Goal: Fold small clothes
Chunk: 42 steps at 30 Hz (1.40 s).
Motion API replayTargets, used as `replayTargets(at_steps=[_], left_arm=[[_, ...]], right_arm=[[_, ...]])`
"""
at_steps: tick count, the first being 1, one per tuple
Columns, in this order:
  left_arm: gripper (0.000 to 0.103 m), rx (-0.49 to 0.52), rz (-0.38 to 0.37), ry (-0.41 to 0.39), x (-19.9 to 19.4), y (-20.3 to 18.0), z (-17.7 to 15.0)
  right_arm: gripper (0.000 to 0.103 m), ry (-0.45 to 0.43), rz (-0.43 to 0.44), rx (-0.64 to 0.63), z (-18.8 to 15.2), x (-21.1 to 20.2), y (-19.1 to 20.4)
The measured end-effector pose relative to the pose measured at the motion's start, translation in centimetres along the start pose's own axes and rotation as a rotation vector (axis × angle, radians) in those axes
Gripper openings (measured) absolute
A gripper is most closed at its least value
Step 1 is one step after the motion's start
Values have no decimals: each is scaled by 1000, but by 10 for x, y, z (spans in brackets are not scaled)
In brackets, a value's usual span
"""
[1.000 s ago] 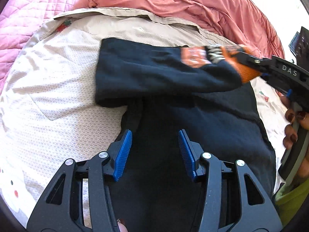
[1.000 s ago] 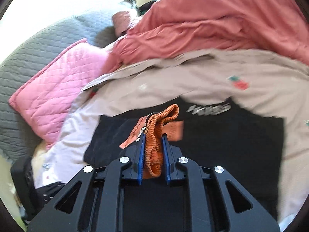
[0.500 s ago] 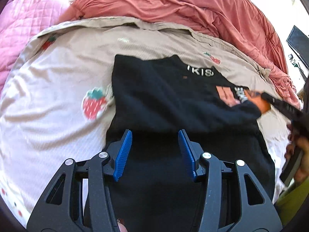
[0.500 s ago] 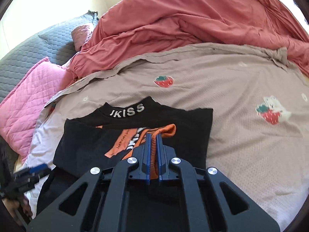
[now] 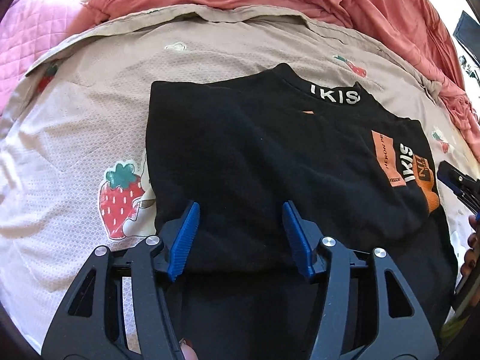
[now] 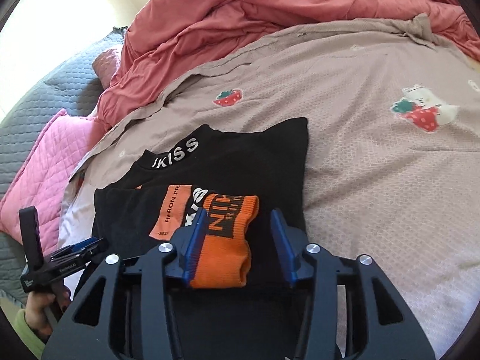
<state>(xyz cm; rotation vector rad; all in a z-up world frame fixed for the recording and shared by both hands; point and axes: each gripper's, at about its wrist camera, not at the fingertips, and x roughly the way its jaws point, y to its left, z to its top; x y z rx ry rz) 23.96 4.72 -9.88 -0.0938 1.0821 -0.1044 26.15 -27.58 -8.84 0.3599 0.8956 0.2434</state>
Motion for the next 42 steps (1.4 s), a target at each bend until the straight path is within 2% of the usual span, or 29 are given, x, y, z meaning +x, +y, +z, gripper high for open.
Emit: replayTargets(at_steps=[4, 5, 6, 7, 11, 14, 18, 20, 26, 30, 34, 35, 42], left_arm=[[50, -13, -8, -4, -2, 2, -1], [50, -16, -9, -6, -3, 3, -1], [50, -22, -11, -10, -4, 3, -1], [50, -29, -13, -16, -6, 4, 0], [50, -72, -32, -64, -18, 8, 3], [51, -79, -28, -58, -15, 7, 9], [51, -73, -3, -25, 2, 5, 10], [52, -78, -5, -28, 3, 5, 8], [54, -51, -5, -32, 3, 4, 4], [59, -70, -23, -70, -14, 6, 7], [59, -56, 6, -112, -25, 4, 14], [59, -47, 15, -112, -25, 3, 15], [64, -3, 45, -15, -1, -10, 10]], right_arm=[[48, 84, 6, 2, -2, 25, 1], [41, 103, 5, -13, -3, 31, 3], [11, 119, 14, -33, -4, 34, 6], [7, 119, 18, -57, -3, 32, 11], [7, -1, 2, -148, 10, 2, 28], [7, -51, -34, -198, 23, -8, 37], [7, -34, -119, -268, 29, 3, 41], [7, 8, -187, -283, 23, 16, 38], [7, 61, -227, -198, 2, 34, 16], [13, 30, -256, -182, 1, 25, 16], [20, -48, -248, -181, 2, -3, 20], [25, -64, -235, -195, 1, -9, 23], [35, -20, -126, -277, -10, -1, 56]])
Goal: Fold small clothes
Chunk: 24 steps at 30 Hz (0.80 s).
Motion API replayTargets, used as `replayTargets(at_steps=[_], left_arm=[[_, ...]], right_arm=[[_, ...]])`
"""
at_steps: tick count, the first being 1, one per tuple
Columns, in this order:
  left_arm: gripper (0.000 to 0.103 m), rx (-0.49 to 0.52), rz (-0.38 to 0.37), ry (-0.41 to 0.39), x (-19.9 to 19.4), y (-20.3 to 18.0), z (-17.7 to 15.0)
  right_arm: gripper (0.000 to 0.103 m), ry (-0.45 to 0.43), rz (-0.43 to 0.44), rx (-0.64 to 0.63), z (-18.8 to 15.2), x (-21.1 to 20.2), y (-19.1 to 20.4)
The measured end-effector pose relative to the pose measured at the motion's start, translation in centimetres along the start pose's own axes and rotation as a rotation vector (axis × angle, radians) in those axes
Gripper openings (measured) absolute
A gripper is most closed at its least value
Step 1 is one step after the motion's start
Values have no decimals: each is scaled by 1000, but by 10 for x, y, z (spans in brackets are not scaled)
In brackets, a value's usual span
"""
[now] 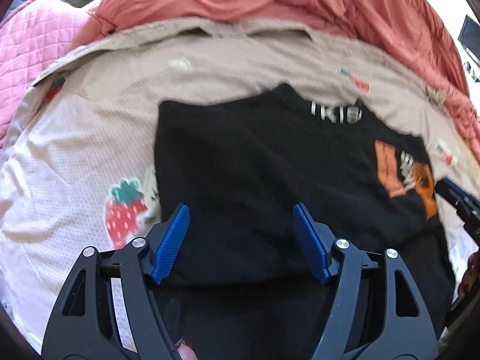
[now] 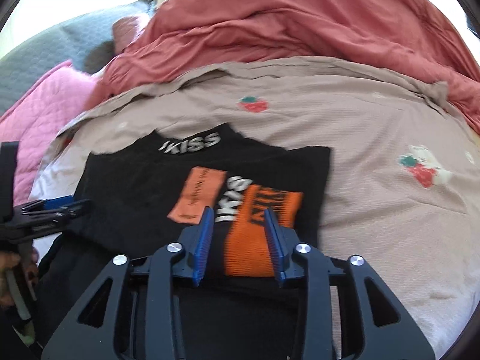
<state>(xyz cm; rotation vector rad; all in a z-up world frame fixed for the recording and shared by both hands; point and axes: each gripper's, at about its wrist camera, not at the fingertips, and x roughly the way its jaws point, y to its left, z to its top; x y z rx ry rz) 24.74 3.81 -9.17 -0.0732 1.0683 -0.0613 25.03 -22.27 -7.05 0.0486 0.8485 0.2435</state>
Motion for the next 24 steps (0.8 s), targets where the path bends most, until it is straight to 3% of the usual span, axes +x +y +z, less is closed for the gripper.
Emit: replayTargets(at_steps=[4, 6, 7, 9, 13, 18, 24], left_arm=[[65, 24, 9, 6, 7, -1, -7], [66, 20, -5, 9, 9, 3, -8], [67, 16, -11, 11, 10, 4, -9], [67, 6, -24, 12, 12, 6, -10], [67, 1, -20, 0, 11, 4, -13], [69, -24, -38, -6, 1, 8, -15], [71, -56, -51, -15, -6, 10, -21]], right_arm=[[39, 65, 23, -49, -3, 21, 15], [41, 143, -47, -48, -10, 38, 7], [41, 150, -42, -36, -13, 41, 3], [40, 145, -5, 9, -16, 41, -7], [43, 146, -22, -20, -17, 37, -1], [71, 98, 3, 26, -15, 11, -8], [73, 69, 20, 69, -14, -12, -20]])
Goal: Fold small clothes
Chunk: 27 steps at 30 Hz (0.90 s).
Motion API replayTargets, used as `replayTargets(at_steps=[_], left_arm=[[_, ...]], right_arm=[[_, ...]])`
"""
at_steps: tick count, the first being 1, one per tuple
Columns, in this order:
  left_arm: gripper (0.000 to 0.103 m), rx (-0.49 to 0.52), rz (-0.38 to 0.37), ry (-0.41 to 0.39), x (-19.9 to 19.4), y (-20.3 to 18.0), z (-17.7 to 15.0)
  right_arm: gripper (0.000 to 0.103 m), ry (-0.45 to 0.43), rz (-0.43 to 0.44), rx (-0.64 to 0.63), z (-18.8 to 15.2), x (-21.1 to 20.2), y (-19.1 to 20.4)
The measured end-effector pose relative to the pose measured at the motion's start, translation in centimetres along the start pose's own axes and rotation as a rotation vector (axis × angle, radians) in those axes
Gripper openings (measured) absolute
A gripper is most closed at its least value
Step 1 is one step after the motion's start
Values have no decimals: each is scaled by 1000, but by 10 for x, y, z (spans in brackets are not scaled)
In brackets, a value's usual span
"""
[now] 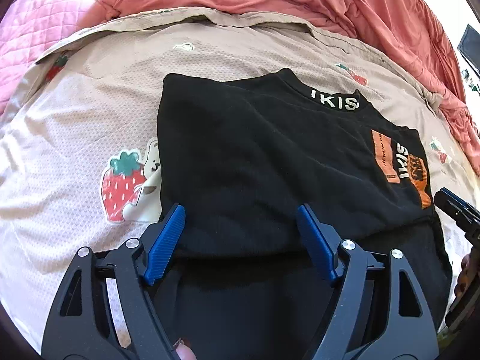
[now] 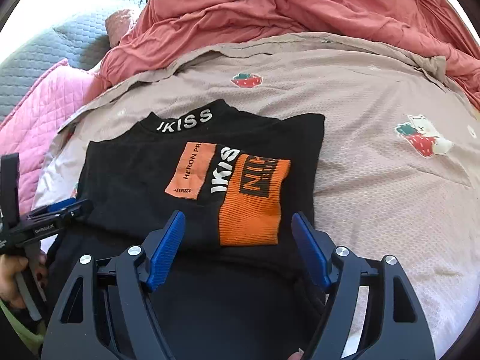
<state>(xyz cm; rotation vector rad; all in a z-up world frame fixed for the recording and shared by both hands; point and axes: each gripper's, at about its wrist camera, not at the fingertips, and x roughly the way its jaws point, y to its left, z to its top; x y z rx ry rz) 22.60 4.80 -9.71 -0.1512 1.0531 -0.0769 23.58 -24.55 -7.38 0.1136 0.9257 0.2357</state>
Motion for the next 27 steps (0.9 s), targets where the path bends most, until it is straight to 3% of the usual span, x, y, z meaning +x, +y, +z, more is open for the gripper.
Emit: replayTargets(at_steps=[1, 3, 12, 14, 27], left_arm=[[72, -3, -3, -1, -1, 0, 0], [73, -7, -5, 1, -3, -1, -1], [85, -43, 9, -36, -30, 6, 7], [93, -61, -6, -64, -41, 7, 7], [94, -19, 22, -159, -109, -3, 6]], right_arm=[[73, -5, -1, -3, 0, -2, 0], [94, -22, -17, -10, 2, -10, 3], [98, -112, 14, -27, 15, -43, 19], [98, -111, 15, -37, 16, -46, 24], [99, -138, 14, -104, 3, -83, 39]])
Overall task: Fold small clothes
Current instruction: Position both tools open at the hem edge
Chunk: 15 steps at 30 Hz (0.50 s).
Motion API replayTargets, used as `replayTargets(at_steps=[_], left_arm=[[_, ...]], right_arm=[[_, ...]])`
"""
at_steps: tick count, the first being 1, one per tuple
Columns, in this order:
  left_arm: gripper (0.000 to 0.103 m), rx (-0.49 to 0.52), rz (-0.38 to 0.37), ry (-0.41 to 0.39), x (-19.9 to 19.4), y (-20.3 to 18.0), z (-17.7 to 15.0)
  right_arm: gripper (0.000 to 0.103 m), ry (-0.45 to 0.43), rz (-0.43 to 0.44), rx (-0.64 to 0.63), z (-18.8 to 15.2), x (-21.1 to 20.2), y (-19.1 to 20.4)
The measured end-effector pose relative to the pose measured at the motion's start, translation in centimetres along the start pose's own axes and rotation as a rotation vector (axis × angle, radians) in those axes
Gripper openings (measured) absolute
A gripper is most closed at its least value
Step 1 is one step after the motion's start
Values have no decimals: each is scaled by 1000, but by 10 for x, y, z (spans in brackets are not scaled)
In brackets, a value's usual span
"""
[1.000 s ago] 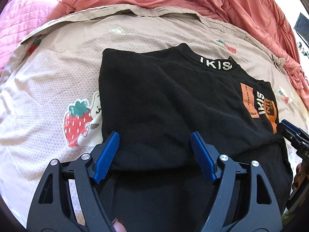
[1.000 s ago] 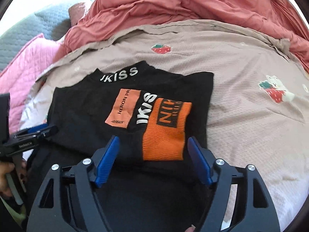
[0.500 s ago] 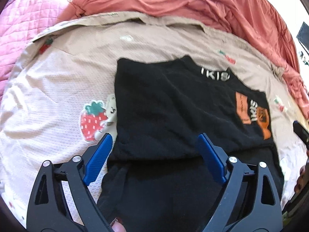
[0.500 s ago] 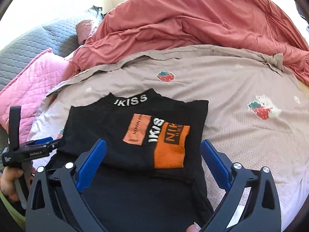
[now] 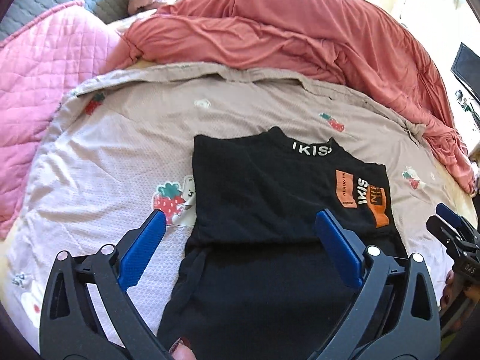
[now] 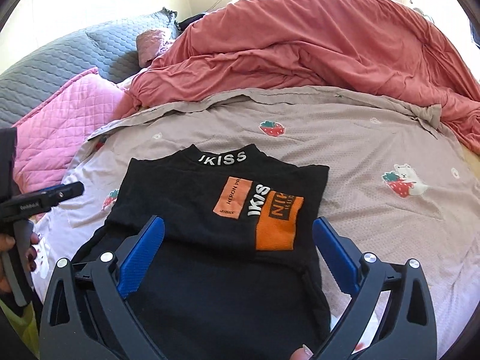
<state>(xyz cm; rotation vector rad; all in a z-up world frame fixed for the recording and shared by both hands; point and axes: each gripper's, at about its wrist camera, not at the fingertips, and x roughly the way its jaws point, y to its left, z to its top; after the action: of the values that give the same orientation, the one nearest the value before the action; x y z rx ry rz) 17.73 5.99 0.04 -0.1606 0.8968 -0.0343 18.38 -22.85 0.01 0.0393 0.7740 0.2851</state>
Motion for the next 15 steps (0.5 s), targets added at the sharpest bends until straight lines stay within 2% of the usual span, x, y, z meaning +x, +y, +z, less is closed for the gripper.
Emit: replayTargets(at_steps=[6, 15], left_arm=[[94, 32, 37, -50, -27, -5, -5], [94, 48, 46, -48, -43, -7, -21]], right_arm=[[99, -2, -7, -21, -8, -20, 0], [99, -5, -18, -28, -24, -52, 0]])
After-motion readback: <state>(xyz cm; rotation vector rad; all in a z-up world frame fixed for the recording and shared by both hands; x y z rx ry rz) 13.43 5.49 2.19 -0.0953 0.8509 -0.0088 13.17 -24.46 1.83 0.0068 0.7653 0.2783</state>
